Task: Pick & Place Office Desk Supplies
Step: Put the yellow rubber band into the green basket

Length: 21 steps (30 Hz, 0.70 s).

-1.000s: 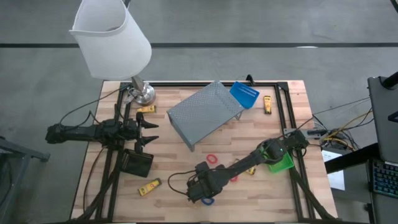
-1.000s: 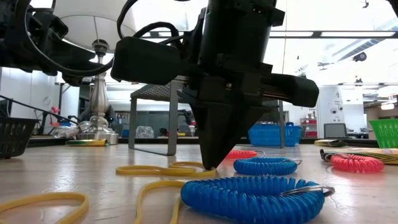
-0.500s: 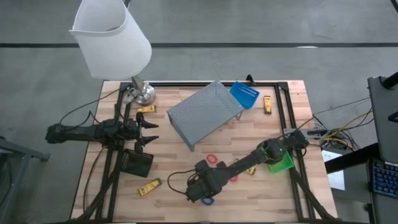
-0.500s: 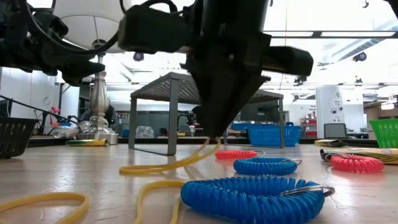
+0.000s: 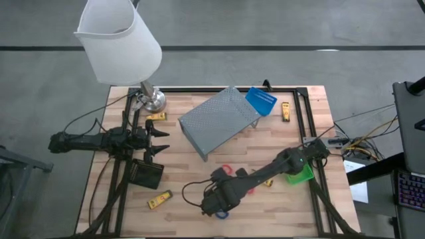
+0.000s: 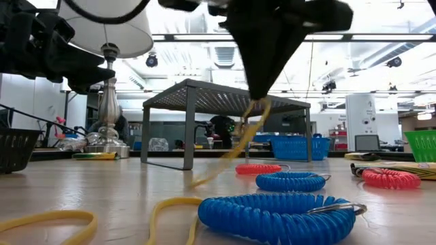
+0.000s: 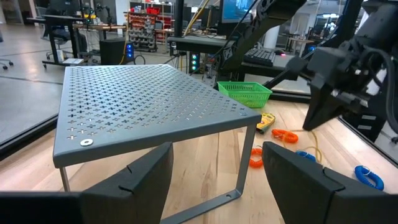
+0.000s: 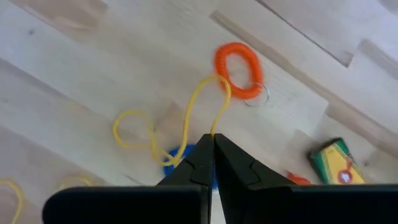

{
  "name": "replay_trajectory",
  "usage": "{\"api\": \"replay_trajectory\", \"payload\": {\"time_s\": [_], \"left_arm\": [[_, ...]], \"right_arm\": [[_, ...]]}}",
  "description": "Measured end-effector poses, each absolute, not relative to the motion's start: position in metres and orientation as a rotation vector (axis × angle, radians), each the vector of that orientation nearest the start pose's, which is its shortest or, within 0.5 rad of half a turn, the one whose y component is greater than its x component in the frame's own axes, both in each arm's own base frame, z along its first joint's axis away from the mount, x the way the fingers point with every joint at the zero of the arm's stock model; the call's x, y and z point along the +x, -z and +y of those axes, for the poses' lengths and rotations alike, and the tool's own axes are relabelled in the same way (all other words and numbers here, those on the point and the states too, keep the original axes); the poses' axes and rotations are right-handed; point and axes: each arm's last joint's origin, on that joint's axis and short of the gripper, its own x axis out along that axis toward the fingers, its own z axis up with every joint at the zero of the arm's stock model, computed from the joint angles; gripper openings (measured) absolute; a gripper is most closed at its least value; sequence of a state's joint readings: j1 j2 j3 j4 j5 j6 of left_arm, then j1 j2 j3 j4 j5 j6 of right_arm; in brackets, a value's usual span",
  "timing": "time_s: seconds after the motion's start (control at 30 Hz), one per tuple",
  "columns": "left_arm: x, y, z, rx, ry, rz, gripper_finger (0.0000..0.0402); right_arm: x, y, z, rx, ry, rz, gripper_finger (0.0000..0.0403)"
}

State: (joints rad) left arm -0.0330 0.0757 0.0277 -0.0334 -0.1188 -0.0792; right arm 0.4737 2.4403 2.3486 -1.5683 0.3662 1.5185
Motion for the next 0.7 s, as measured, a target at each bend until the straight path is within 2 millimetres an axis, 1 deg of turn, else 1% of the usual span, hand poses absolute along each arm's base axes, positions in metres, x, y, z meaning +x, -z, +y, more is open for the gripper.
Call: {"api": "replay_trajectory", "payload": {"time_s": [0.37, 0.53, 0.7], "left_arm": [[0.101, -0.164, 0.0, -0.073, -0.089, 0.078, 0.0253], [0.101, -0.164, 0.0, -0.073, -0.089, 0.078, 0.0253], [0.101, -0.164, 0.0, -0.073, -0.089, 0.077, 0.0253]], "right_arm": [[0.397, -0.257, 0.21, 0.554, 0.87, 1.119, 0.0008], [0.391, -0.267, 0.212, 0.528, 0.83, 1.122, 0.0008], [0.381, -0.276, 0.206, 0.514, 0.822, 1.127, 0.0008]]}}
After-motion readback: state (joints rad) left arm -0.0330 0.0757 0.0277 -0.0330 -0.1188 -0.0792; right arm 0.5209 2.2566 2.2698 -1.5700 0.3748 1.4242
